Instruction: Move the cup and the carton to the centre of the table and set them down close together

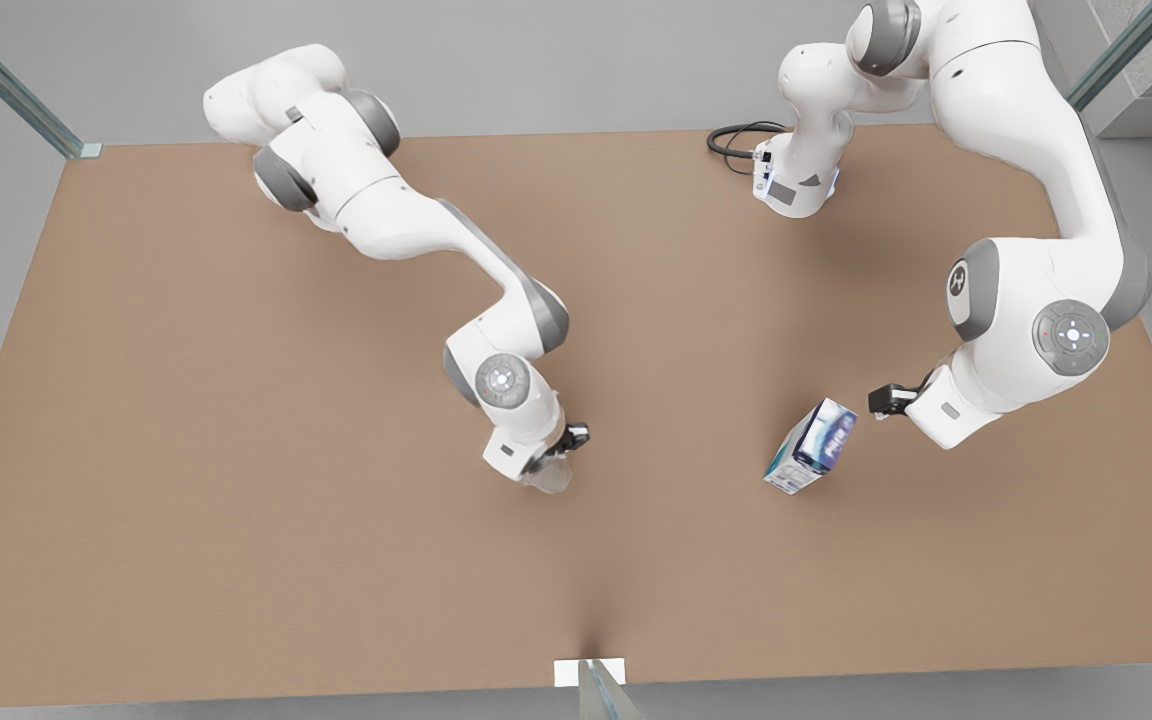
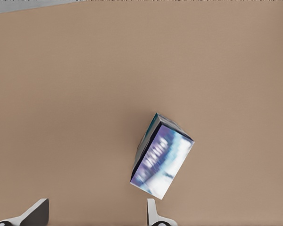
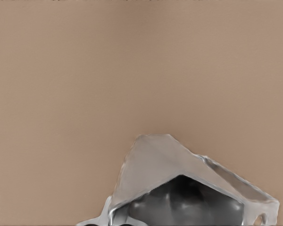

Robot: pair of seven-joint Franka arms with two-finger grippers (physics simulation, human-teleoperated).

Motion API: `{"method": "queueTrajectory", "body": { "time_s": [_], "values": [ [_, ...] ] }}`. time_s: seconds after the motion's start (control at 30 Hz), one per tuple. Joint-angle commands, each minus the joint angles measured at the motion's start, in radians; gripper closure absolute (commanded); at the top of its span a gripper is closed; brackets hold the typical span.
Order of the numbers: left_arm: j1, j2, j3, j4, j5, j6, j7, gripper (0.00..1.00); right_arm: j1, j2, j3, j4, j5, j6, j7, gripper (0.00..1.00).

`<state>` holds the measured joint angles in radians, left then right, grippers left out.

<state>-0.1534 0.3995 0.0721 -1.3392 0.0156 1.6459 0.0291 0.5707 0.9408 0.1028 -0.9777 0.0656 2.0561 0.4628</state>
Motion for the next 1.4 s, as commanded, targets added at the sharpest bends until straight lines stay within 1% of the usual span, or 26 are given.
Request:
{"method": "queueTrajectory", "body": {
  "time_s": [0.0, 0.13, 0.23, 0.27, 0.3, 0.4, 0.43, 0.47, 0.5, 0.53, 0.57, 0.63, 0.7, 0.73, 0.77, 1.03, 1.1, 1.13, 1.17, 1.2, 1.23, 1.27, 1.3, 1.37],
  "values": [
    [0.0, 0.001, 0.0, 0.0, 0.001, 0.0, 0.0, 0.0, 0.009, 0.013, -0.003, 0.017, -0.003, 0.002, 0.01, 0.79],
    [0.0, 0.001, 0.0, 0.0, 0.001, 0.0, 0.0, 0.0, 0.061, 0.067, -0.028, 0.028, -0.003, 0.101, 0.074, 0.79],
    [0.0, 0.001, 0.0, -0.001, -0.002, 0.0, 0.0, 0.0, 0.063, 0.076, -0.025, 0.03, -0.003, 0.119, 0.096, 0.79],
    [0.0, 0.002, 0.0, -0.002, 0.0, 0.0, 0.041, 0.0, 0.063, 0.076, -0.026, 0.03, -0.003, 0.119, 0.096, 0.79],
    [0.0, 0.002, 0.0, -0.005, 0.0, 0.003, 0.17, 0.0, 0.063, 0.076, -0.025, 0.03, -0.003, 0.121, 0.097, 0.79],
    [-0.014, 0.004, -0.012, -0.029, 0.001, 0.049, 0.271, 0.0, 0.063, 0.078, -0.023, 0.03, -0.003, 0.121, 0.097, 0.65],
    [-0.017, 0.009, -0.015, -0.031, 0.0, 0.051, 0.276, 0.0, 0.063, 0.081, -0.022, 0.025, -0.003, 0.148, 0.099, 0.64],
    [-0.028, 0.002, -0.023, -0.073, -0.003, 0.083, 0.275, 0.0, 0.063, 0.087, -0.022, 0.027, -0.003, 0.15, 0.099, 0.55],
    [-0.029, -0.022, -0.023, -0.15, -0.008, 0.15, 0.262, 0.0, 0.063, 0.087, -0.022, 0.027, -0.003, 0.151, 0.099, 0.52],
    [-0.029, -0.031, -0.025, -0.185, -0.016, 0.178, 0.25, 0.0, 0.063, 0.087, -0.022, 0.027, -0.003, 0.151, 0.099, 0.52],
    [-0.044, -0.041, -0.025, -0.233, -0.017, 0.239, 0.247, 0.0, 0.063, 0.088, -0.023, 0.027, -0.003, 0.148, 0.102, 0.48],
    [-0.057, -0.022, -0.025, -0.242, -0.017, 0.273, 0.245, 0.0, 0.075, 0.088, -0.029, 0.028, -0.003, 0.154, 0.128, 0.45],
    [-0.064, -0.014, -0.023, -0.241, -0.017, 0.273, 0.245, 0.0, 0.075, 0.088, -0.029, 0.03, -0.003, 0.156, 0.134, 0.33],
    [-0.064, -0.013, -0.023, -0.241, -0.017, 0.272, 0.245, 0.0, 0.075, 0.088, -0.029, 0.03, -0.003, 0.157, 0.134, 0.32],
    [-0.064, -0.01, -0.023, -0.241, -0.017, 0.272, 0.245, 0.0, 0.075, 0.088, -0.028, 0.03, -0.003, 0.157, 0.134, 0.28],
    [-0.081, 0.048, -0.023, -0.248, -0.016, 0.265, 0.255, 0.0, 0.066, 0.024, -0.028, -0.002, -0.001, 0.141, 0.131, 0.28],
    [-0.081, 0.067, -0.023, -0.248, -0.014, 0.262, 0.258, 0.0, 0.012, -0.109, -0.043, -0.154, -0.021, 0.153, 0.116, 0.24],
    [-0.081, 0.074, -0.023, -0.248, -0.014, 0.262, 0.259, 0.0, -0.02, -0.177, -0.06, -0.259, -0.033, 0.153, 0.028, 0.23],
    [-0.081, 0.076, -0.023, -0.248, -0.013, 0.261, 0.259, 0.0, -0.026, -0.231, -0.101, -0.326, -0.033, 0.142, 0.014, 0.17],
    [-0.081, 0.087, -0.023, -0.248, -0.008, 0.262, 0.259, 0.0, -0.048, -0.287, -0.117, -0.386, -0.033, 0.139, -0.023, 0.06],
    [-0.081, 0.096, -0.023, -0.248, -0.006, 0.261, 0.259, 0.0, -0.089, -0.364, -0.134, -0.455, -0.033, 0.134, -0.073, 0.02],
    [-0.081, 0.105, -0.023, -0.248, -0.006, 0.259, 0.259, 0.0, -0.141, -0.442, -0.132, -0.5, -0.032, 0.05, -0.131, 0.0],
    [-0.081, 0.108, -0.023, -0.25, -0.006, 0.245, 0.259, 0.0, -0.193, -0.505, -0.132, -0.503, -0.032, -0.037, -0.145, 0.0],
    [-0.08, 0.117, -0.023, -0.253, -0.006, 0.239, 0.261, 0.0, -0.297, -0.605, -0.132, -0.513, -0.032, -0.122, -0.184, 0.0]
  ]
}}
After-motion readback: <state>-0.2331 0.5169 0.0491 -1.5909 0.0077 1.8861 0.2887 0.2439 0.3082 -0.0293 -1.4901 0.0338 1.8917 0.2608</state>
